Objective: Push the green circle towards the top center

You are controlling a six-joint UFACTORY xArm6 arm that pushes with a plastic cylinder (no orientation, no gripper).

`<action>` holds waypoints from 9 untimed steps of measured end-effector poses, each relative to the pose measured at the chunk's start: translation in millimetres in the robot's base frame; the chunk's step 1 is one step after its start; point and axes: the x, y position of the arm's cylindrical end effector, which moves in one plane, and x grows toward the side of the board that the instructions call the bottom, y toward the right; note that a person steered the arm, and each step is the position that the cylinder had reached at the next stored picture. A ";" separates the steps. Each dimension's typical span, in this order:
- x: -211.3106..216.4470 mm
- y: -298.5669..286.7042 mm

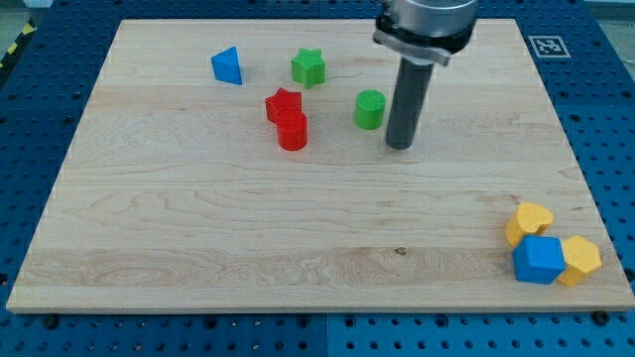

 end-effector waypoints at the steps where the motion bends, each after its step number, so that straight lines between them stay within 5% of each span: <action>1: 8.4 -18.1; 9: -53.5 -7.2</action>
